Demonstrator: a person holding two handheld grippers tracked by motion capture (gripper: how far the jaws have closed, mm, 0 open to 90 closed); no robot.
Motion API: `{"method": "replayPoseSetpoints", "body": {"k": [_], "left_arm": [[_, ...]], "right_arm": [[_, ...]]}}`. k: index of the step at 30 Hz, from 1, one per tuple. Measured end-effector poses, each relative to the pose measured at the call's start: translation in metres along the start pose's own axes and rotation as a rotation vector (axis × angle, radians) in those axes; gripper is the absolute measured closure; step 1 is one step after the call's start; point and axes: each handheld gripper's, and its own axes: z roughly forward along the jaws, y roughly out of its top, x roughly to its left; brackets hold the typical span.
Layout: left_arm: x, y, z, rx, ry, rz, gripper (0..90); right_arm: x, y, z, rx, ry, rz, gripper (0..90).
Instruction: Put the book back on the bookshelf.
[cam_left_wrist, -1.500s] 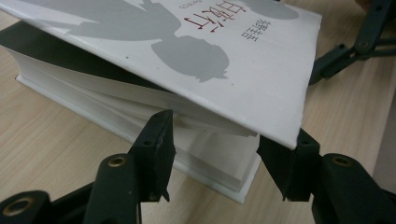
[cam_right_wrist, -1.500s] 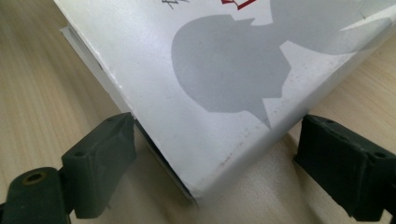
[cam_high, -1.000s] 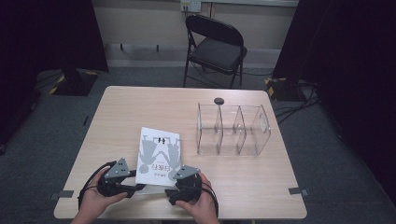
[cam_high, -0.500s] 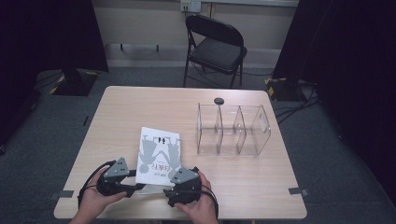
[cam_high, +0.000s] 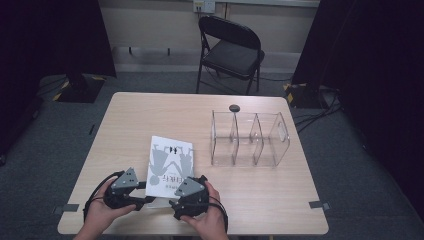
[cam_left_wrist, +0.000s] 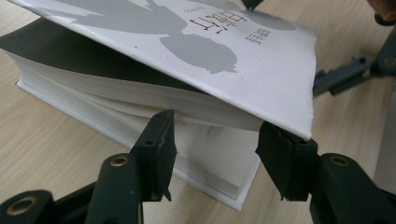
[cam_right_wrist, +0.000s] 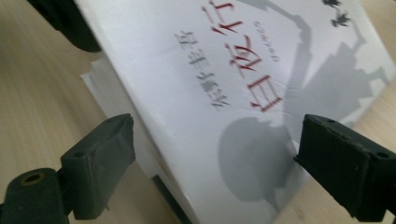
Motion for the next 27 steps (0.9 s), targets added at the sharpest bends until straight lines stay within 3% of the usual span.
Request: {"method": "replayPoseSetpoints", "body": {"k": [3,9,16,22,24,27], "left_arm": [[0.000,0.001,0.000,0.004,0.003,0.002,46.8],[0.000,0.002,0.000,0.004,0.004,0.009,46.8],[-0.001,0.002,0.000,0.014,0.005,0.009,46.9],[0.000,0.001,0.000,0.005,-0.002,0.004,47.1],[0.001,0.000,0.000,0.007,-0.002,-0.003,47.2],[0.003,-0.002,-0.001,-0.010,-0.006,-0.010,48.9]], "right_arm": [[0.007,0.004,0.005,-0.015,-0.031,-0.047,9.9],[0.008,0.007,0.012,-0.022,-0.059,-0.076,9.6],[0.011,0.006,0.021,-0.031,-0.137,-0.112,10.0],[0.009,0.004,0.019,-0.054,-0.125,-0.112,14.7],[0.007,0.005,0.017,-0.054,-0.111,-0.133,18.4],[0.006,0.010,0.015,-0.025,-0.098,-0.145,20.8]]}}
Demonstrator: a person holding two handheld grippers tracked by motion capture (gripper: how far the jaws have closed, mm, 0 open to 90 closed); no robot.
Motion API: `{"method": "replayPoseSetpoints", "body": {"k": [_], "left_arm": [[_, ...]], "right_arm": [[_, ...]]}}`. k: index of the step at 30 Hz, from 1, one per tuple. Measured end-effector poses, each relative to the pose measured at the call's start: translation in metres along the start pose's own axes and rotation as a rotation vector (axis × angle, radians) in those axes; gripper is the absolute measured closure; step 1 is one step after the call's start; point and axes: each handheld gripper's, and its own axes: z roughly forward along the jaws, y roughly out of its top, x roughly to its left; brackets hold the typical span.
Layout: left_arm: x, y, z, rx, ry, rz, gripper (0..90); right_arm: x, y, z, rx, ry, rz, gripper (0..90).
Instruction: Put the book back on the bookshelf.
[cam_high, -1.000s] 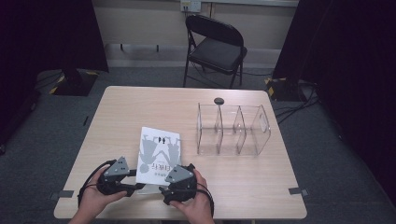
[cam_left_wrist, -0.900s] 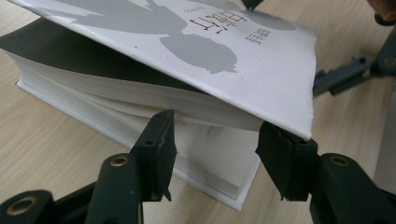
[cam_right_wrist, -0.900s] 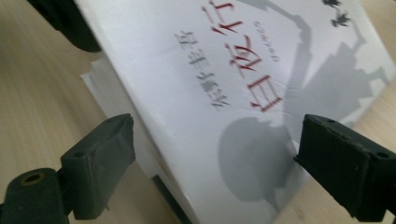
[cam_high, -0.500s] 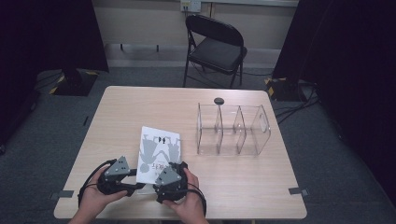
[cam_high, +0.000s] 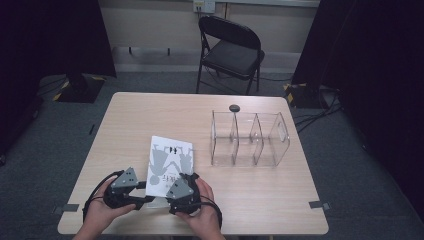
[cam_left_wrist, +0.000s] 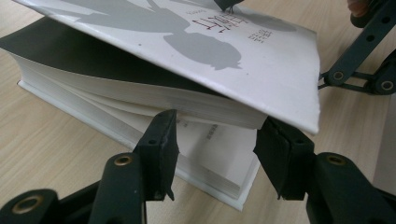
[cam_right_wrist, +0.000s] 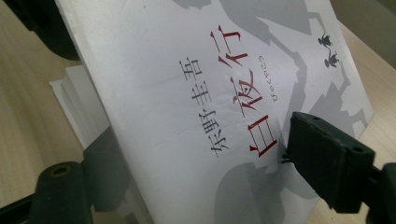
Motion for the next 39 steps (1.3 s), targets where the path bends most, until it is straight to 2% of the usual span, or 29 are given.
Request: {"method": "replayPoseSetpoints", "body": {"k": [1,3,4,5,7,9,11,13,14,19,22,26,30,31,33,35,38,39], "left_arm": [[0.001,-0.002,-0.001,-0.002,0.016,0.024,46.4],[0.002,-0.004,0.000,0.010,0.041,0.032,40.7],[0.003,-0.007,0.000,0.015,0.039,0.020,36.6],[0.004,-0.009,0.000,0.033,0.041,0.031,32.8],[0.005,-0.015,0.000,0.049,0.055,0.037,31.6],[0.008,-0.019,0.000,0.079,0.058,0.033,28.6],[0.009,-0.022,0.001,0.080,0.057,0.020,28.6],[0.012,-0.024,0.001,0.114,0.080,0.056,28.7],[0.012,-0.025,0.003,0.098,0.074,0.036,28.7],[0.016,-0.030,0.008,0.139,0.091,0.053,26.9],[0.015,-0.031,0.011,0.145,0.087,0.056,26.8],[0.015,-0.032,0.013,0.140,0.081,0.046,26.6],[0.017,-0.032,0.013,0.140,0.084,0.050,25.8],[0.019,-0.033,0.012,0.144,0.092,0.065,25.4],[0.020,-0.033,0.012,0.142,0.081,0.043,25.0],[0.021,-0.034,0.012,0.138,0.080,0.036,24.8],[0.021,-0.033,0.015,0.125,0.074,0.023,24.6],[0.021,-0.033,0.015,0.131,0.072,0.032,24.6]], "right_arm": [[0.000,0.004,-0.001,0.024,0.007,-0.026,24.8],[0.000,0.007,-0.002,0.031,0.002,-0.061,29.0],[-0.001,0.008,-0.003,0.031,0.000,-0.067,30.6],[-0.002,0.009,-0.004,0.031,0.001,-0.065,31.6],[-0.005,0.010,-0.005,0.033,0.003,-0.055,34.4],[-0.007,0.012,-0.007,0.039,-0.001,-0.065,37.8],[-0.008,0.014,-0.008,0.048,-0.004,-0.071,40.0],[-0.010,0.017,-0.010,0.062,0.000,-0.074,41.5],[-0.011,0.018,-0.011,0.069,0.002,-0.070,42.3],[-0.015,0.021,-0.015,0.074,0.000,-0.057,45.6],[-0.017,0.021,-0.017,0.079,-0.002,-0.056,46.9],[-0.021,0.023,-0.019,0.088,0.005,-0.037,48.0],[-0.026,0.025,-0.022,0.099,0.009,-0.040,49.8],[-0.027,0.025,-0.023,0.103,0.009,-0.033,50.3],[-0.030,0.026,-0.025,0.101,0.009,-0.022,51.3],[-0.033,0.028,-0.027,0.103,0.006,-0.004,52.6],[-0.037,0.032,-0.030,0.117,-0.004,-0.012,54.3],[-0.038,0.033,-0.030,0.120,-0.004,-0.007,54.6]]}}
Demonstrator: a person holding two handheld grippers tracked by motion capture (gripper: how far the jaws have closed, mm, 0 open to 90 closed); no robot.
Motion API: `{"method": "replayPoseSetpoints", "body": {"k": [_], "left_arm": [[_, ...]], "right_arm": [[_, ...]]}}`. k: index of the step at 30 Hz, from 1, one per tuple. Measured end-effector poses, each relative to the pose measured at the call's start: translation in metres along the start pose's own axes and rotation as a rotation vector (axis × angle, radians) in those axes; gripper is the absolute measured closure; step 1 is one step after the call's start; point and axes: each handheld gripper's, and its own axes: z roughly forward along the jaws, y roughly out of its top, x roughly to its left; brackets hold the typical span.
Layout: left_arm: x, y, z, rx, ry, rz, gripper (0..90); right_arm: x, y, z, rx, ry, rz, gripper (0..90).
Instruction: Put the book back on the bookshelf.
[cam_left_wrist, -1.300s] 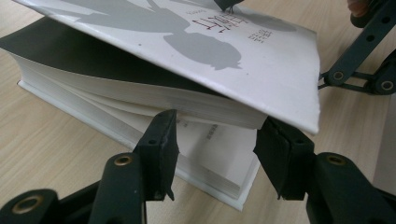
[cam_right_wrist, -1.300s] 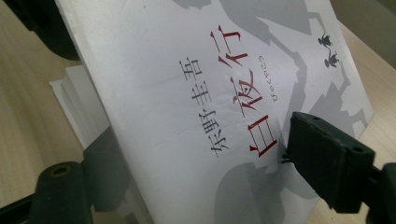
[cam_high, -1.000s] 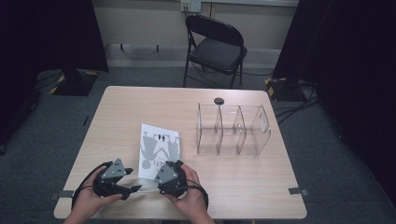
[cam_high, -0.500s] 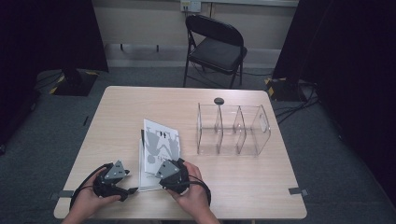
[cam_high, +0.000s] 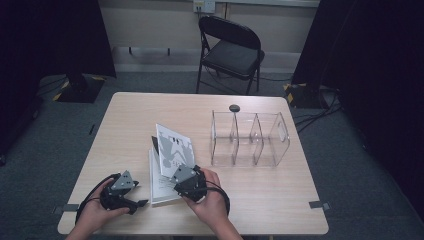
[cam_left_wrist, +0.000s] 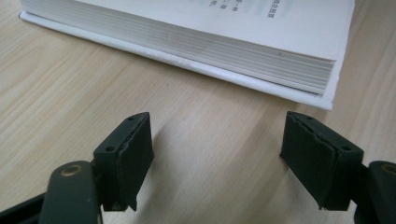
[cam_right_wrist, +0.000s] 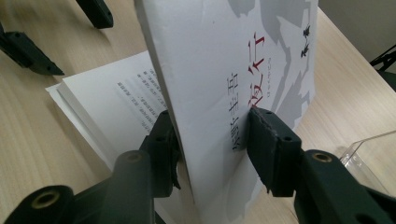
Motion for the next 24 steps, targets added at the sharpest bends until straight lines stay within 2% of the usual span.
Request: {"method": "replayPoseSetpoints", "body": {"k": [2,5,9,11,12,14,15,21,24], "left_arm": [[-0.001,0.001,0.003,-0.023,0.009,-0.007,24.4],[-0.001,0.004,0.004,-0.018,-0.009,-0.003,24.4],[-0.001,0.005,0.006,-0.017,-0.005,0.007,23.7],[-0.002,0.006,0.009,-0.036,-0.002,-0.014,23.7],[-0.001,0.007,0.007,-0.012,-0.010,0.003,23.7],[-0.002,0.008,0.009,-0.026,-0.004,-0.016,23.6],[-0.001,0.008,0.009,-0.022,-0.006,-0.003,23.6],[-0.007,0.014,0.015,-0.042,-0.002,0.005,23.7],[-0.007,0.016,0.016,-0.034,0.013,0.018,23.7]], "right_arm": [[-0.002,0.002,-0.001,0.004,0.002,0.008,55.2],[-0.004,0.007,-0.003,0.017,-0.003,0.013,56.0],[-0.008,0.012,-0.006,0.032,-0.003,0.013,57.2],[-0.010,0.014,-0.008,0.037,-0.002,0.016,57.8],[-0.011,0.015,-0.010,0.040,0.002,0.024,58.0],[-0.013,0.017,-0.013,0.041,0.011,0.024,58.3],[-0.013,0.018,-0.014,0.042,0.012,0.021,58.6],[-0.014,0.023,-0.020,0.052,0.022,0.021,59.2],[-0.015,0.026,-0.022,0.060,0.031,0.017,59.4]]}}
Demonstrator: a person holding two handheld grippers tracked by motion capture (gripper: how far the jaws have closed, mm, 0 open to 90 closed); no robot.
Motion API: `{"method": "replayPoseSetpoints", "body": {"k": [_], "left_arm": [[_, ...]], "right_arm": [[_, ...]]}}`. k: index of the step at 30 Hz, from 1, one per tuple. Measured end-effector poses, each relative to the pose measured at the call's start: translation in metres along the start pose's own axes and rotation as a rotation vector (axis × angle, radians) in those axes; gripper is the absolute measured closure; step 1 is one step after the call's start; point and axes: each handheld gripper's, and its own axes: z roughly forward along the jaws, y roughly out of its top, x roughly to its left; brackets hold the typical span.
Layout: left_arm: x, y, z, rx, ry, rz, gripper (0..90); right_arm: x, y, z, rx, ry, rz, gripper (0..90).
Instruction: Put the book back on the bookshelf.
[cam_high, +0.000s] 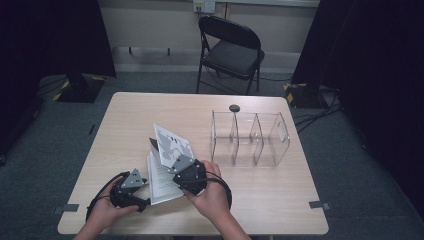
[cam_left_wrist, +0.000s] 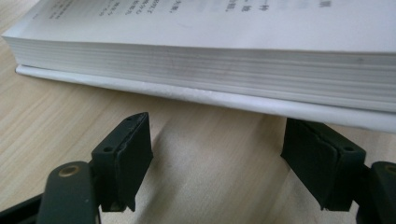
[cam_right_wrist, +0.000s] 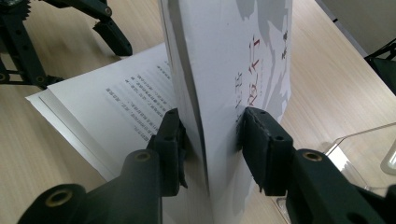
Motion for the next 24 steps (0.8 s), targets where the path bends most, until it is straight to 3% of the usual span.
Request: {"method": "replayPoseSetpoints", "body": {"k": [5,9,17,24], "left_arm": [[-0.001,0.003,-0.004,-0.038,0.002,-0.025,23.7],[-0.001,0.006,-0.009,-0.050,0.026,-0.010,22.3],[-0.003,0.016,-0.020,-0.070,0.063,0.035,17.8],[-0.011,0.028,-0.033,-0.091,0.093,0.107,16.3]], "right_arm": [[-0.001,0.003,-0.004,0.004,0.008,-0.001,59.8],[-0.003,0.007,-0.007,0.016,0.017,-0.009,60.0],[-0.006,0.018,-0.011,0.036,0.032,-0.017,60.5],[-0.015,0.032,-0.020,0.074,0.064,-0.019,61.4]]}}
